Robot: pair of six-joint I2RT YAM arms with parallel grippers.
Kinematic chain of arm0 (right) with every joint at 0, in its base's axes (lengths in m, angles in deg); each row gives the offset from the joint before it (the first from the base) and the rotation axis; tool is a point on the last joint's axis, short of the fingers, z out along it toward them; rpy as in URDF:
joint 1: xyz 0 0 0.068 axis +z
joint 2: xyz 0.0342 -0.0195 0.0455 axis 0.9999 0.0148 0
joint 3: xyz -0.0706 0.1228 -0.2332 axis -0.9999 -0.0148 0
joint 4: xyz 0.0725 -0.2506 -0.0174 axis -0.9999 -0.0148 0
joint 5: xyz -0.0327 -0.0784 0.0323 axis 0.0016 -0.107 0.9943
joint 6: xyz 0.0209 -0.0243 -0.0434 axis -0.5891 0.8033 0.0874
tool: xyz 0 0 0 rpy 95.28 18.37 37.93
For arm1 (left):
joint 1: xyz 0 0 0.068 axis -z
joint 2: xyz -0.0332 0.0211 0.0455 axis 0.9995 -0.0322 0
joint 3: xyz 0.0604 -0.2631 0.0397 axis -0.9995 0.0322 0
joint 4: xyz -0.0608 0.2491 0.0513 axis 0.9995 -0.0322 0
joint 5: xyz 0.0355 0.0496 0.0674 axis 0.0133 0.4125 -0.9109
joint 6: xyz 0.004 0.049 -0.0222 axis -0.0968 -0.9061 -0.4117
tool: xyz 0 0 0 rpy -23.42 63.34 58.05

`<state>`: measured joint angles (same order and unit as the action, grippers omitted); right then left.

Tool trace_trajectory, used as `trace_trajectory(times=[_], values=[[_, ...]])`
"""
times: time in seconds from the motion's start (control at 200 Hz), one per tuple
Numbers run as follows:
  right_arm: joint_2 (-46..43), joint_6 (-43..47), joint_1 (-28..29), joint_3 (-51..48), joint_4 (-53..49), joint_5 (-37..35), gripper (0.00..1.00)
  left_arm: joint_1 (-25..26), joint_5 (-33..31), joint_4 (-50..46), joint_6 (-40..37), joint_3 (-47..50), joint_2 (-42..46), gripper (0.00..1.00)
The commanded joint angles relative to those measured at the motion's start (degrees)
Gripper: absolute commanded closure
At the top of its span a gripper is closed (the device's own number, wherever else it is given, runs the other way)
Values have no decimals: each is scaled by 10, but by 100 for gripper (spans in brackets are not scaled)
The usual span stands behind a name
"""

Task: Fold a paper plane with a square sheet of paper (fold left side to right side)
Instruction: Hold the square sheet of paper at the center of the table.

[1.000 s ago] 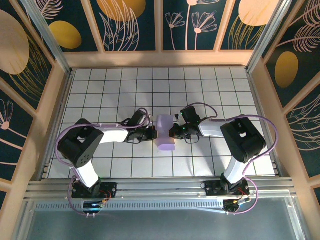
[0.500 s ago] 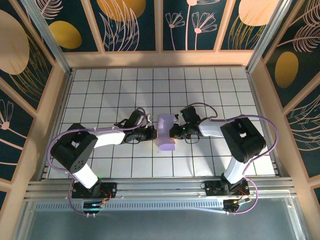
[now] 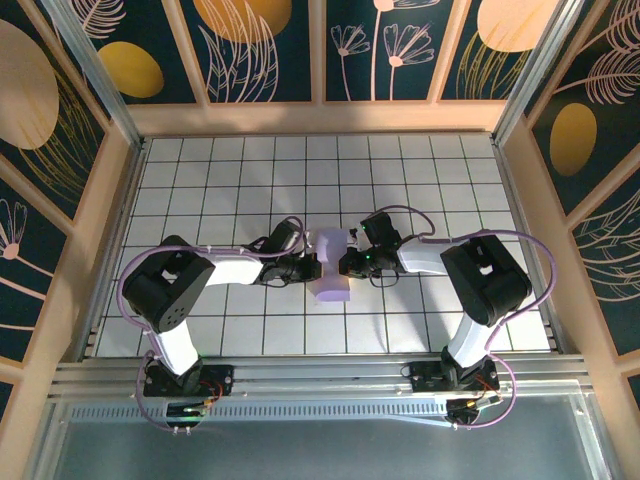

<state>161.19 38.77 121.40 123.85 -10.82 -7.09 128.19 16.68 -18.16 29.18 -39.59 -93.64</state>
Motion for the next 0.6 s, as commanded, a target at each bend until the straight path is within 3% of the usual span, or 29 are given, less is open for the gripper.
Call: trace_trajectory(times=[0.0,0.4,0.596], values=[[17,8,0,-22,-55,-58,100,0,-5,-27,-10,-9,-14,100],[-50,-12,0,-2,8,2,100,1,-13,-47,-10,-18,-26,100],[-33,-30,4,6,61,29,100,2,-15,-49,-12,-19,-26,100]])
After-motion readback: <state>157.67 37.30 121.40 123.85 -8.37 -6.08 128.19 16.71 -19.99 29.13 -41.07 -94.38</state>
